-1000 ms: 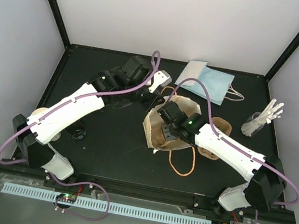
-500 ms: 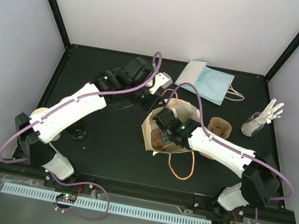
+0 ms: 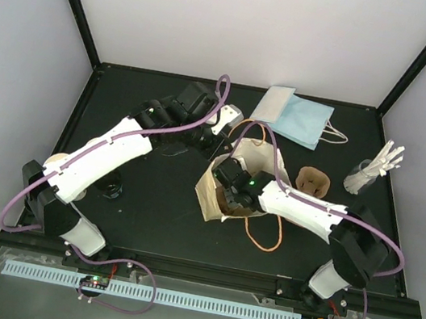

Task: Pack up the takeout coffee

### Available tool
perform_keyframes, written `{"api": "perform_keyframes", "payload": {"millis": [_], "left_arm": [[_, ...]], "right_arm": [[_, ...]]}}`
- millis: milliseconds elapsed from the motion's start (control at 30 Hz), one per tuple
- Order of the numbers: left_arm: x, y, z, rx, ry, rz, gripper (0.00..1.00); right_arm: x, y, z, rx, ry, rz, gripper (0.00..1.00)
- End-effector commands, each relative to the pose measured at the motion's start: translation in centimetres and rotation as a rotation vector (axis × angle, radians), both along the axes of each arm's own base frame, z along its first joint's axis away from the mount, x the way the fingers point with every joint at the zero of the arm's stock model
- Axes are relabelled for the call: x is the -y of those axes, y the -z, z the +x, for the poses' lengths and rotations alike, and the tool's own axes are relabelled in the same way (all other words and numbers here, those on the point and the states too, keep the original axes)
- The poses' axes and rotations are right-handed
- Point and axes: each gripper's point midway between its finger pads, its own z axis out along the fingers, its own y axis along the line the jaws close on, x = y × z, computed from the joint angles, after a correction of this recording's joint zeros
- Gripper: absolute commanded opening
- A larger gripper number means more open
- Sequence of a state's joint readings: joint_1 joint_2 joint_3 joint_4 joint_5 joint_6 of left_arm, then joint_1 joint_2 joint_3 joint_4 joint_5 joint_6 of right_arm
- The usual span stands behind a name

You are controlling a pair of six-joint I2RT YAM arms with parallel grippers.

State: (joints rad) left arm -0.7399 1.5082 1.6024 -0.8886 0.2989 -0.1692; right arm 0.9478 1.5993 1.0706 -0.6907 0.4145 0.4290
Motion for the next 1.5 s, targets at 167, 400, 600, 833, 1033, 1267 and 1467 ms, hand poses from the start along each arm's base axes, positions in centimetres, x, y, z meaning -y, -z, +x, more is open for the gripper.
{"api": "perform_keyframes", "payload": {"millis": [167, 400, 600, 833, 1033, 1267, 1467], "left_arm": [[2.2, -2.3, -1.4, -0.011, 0.096, -0.095, 0.01], [1.4, -1.8, -0.5, 0.013, 0.072, -0.055, 0.01], [-0.2, -2.0, 1.5, 0.001, 0.04, -0.076, 0.02], [-1.1, -0.6, 2.4, -0.202, 0.065, -0.109, 0.02], [-1.6, 0.4, 2.6, -0.25, 0.055, -0.116, 0.02], [-1.6, 0.2, 1.9, -0.219, 0.062, -0.165, 0.01], [-1.5, -0.4, 1.2, -0.182, 0.074, -0.192, 0.02]], "right_arm": [[-0.4, 4.5, -1.1, -0.121, -0.045, -0.023, 0.27], [-0.4, 3.5, -1.2, -0.132, -0.076, -0.025, 0.27], [-0.8, 2.3, -2.2, -0.225, -0.155, -0.028, 0.27], [-0.5, 0.0, -4.3, -0.337, -0.227, -0.037, 0.28], [-0.4, 0.3, -4.2, -0.361, -0.23, -0.075, 0.29], [-0.1, 3.1, -4.2, -0.37, -0.185, -0.088, 0.27], [-0.1, 2.8, -4.2, -0.344, -0.172, -0.053, 0.31]]}}
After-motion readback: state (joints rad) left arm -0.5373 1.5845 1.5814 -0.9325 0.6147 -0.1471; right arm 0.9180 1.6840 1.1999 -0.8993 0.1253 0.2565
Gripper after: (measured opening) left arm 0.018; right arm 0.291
